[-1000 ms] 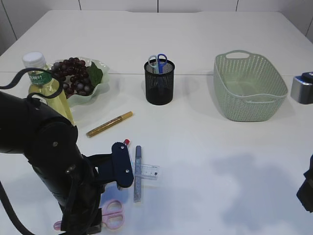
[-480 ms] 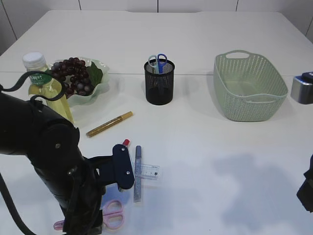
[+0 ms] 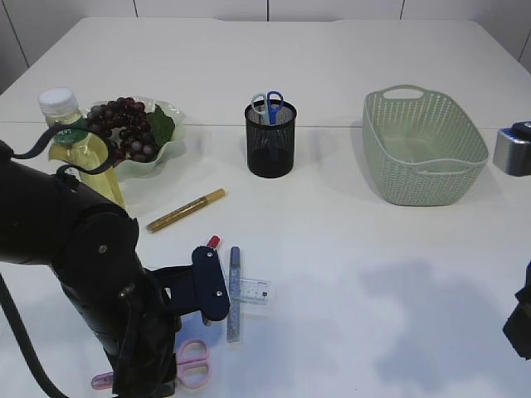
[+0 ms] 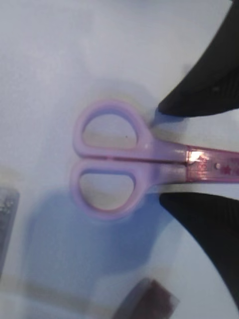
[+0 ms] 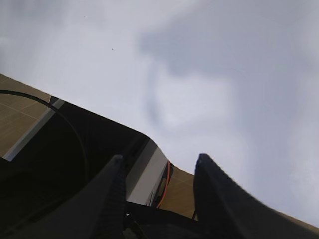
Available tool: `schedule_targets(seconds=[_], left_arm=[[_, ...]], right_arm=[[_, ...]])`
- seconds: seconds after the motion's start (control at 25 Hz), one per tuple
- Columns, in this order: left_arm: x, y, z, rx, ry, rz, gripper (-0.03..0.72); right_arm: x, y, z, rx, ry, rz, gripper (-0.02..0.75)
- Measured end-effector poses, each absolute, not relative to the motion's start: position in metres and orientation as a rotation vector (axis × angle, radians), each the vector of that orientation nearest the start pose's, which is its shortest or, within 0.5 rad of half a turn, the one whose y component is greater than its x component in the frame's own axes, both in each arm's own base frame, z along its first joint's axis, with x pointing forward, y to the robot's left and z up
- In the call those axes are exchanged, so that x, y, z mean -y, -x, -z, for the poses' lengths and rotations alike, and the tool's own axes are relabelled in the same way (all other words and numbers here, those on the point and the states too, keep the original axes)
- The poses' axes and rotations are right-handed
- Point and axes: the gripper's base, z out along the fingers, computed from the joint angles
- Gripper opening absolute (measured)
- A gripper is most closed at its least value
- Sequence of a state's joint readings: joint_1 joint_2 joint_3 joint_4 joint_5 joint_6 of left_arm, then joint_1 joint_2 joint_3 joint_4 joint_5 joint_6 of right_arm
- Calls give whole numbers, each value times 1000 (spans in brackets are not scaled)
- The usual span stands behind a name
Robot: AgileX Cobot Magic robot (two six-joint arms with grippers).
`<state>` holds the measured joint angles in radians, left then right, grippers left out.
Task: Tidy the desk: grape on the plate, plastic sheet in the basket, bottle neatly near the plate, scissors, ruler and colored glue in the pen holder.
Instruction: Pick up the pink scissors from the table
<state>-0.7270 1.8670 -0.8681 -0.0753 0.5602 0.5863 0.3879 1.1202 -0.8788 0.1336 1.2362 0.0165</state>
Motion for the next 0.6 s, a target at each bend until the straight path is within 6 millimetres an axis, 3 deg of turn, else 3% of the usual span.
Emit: schedule_targets(seconds=[0.16, 0.4, 0.6], left_arm=[[202, -221, -107, -2467, -1781, 77, 343], [203, -222, -107, -2461, -1764, 85, 247], [206, -222, -106, -2491, -1693, 136, 225]], right_arm=[[-78, -162, -288, -2939, 503, -244, 363], [-78, -162, -288, -2939, 503, -244, 363], [-78, -162, -288, -2939, 503, -244, 363]])
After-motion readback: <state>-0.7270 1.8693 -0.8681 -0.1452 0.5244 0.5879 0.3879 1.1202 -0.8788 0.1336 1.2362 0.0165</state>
